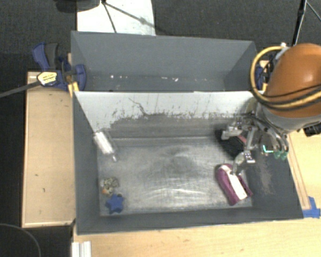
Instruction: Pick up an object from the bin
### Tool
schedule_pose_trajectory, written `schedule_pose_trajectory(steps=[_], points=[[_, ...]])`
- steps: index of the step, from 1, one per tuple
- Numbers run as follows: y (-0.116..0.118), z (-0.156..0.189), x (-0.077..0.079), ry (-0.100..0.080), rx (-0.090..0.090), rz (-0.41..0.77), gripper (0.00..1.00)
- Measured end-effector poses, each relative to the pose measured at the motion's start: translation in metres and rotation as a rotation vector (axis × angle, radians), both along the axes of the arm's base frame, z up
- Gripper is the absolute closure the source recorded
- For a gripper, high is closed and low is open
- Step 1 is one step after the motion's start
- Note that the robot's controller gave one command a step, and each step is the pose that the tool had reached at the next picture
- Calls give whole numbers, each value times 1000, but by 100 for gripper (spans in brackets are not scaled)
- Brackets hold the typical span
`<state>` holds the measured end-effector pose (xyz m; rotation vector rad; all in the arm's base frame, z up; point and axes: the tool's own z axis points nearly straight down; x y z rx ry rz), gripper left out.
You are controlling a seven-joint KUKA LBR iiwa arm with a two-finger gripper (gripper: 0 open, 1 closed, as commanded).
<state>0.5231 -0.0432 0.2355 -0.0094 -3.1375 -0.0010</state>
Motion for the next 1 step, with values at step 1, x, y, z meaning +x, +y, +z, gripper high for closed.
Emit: schedule_pose_trajectory(steps=[1], points=[[-84, -145, -26, -27, -4, -99, 0]])
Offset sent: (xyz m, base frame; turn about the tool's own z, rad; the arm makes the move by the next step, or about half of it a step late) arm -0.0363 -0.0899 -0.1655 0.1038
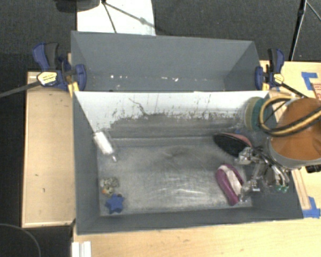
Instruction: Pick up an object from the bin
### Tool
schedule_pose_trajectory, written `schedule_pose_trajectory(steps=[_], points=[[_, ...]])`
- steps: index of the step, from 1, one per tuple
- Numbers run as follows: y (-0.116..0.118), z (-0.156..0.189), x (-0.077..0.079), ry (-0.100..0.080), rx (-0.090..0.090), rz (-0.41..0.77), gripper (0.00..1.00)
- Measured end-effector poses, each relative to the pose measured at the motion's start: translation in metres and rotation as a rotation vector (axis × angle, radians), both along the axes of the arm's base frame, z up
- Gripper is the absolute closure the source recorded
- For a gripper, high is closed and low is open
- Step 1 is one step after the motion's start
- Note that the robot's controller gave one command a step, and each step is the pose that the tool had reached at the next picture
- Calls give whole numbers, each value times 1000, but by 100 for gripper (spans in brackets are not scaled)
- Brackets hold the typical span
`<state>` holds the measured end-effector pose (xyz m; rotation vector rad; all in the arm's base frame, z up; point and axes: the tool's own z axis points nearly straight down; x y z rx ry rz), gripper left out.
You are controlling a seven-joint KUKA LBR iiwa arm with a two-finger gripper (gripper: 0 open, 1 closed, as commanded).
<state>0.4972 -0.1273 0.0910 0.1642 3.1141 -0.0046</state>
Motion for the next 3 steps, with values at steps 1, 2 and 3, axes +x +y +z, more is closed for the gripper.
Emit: schedule_pose_trajectory(steps=[1, 2, 3], points=[[13, 12, -13, 11, 2, -41, 0], [23, 22, -12, 18, 6, -161, 0], [24, 4, -10, -3, 5, -204, 0]])
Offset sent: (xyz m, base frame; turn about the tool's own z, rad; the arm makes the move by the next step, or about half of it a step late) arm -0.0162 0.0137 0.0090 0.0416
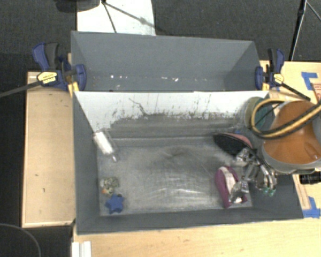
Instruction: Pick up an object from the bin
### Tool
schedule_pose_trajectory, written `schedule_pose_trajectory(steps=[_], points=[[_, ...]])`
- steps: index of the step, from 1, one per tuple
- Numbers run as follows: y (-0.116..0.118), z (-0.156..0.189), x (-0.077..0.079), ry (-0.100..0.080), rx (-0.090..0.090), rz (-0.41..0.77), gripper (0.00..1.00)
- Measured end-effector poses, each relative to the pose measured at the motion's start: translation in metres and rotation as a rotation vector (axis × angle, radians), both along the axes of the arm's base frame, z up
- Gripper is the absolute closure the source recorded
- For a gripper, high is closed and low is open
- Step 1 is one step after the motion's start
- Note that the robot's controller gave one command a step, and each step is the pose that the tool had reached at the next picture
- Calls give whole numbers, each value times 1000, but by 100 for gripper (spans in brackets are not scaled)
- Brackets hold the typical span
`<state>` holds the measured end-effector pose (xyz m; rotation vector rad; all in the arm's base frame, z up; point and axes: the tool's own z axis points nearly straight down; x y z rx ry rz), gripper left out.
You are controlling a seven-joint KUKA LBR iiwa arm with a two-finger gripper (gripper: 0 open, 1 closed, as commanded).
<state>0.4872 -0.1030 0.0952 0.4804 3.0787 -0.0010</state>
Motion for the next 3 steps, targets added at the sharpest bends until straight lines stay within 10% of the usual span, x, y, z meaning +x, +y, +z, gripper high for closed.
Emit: schedule_pose_trajectory(steps=[1, 2, 3], points=[[4, -5, -1, 4, 5, -33, 0], [-1, -5, 3, -17, -6, -36, 100], [-1, 38, 5, 17, 4, -31, 100]])
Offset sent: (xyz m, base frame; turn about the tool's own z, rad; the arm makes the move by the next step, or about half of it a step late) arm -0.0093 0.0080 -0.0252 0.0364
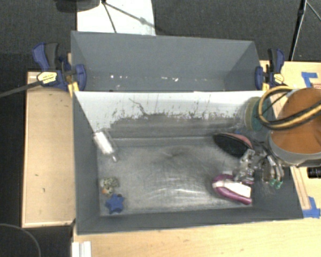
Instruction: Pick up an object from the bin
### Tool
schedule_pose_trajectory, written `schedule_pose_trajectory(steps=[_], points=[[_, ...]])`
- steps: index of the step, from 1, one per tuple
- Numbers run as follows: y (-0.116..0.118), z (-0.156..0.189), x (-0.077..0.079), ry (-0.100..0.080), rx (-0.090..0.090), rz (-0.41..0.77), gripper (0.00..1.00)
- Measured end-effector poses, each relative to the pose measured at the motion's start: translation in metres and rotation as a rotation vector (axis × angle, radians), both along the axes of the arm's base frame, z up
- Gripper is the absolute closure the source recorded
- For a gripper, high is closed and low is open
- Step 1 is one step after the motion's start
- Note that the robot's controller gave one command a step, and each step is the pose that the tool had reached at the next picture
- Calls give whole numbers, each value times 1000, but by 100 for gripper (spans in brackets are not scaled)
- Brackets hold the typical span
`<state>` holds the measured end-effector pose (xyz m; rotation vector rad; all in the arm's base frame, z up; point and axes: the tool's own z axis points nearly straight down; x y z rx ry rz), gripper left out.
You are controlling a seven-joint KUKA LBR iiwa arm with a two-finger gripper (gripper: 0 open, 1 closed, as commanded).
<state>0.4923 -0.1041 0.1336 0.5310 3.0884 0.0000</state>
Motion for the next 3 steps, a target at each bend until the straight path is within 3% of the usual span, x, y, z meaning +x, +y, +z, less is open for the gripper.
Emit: schedule_pose_trajectory(steps=[1, 3], points=[[0, 34, 1, 2, 1, 7, 100], [0, 41, 2, 3, 0, 13, 100]])
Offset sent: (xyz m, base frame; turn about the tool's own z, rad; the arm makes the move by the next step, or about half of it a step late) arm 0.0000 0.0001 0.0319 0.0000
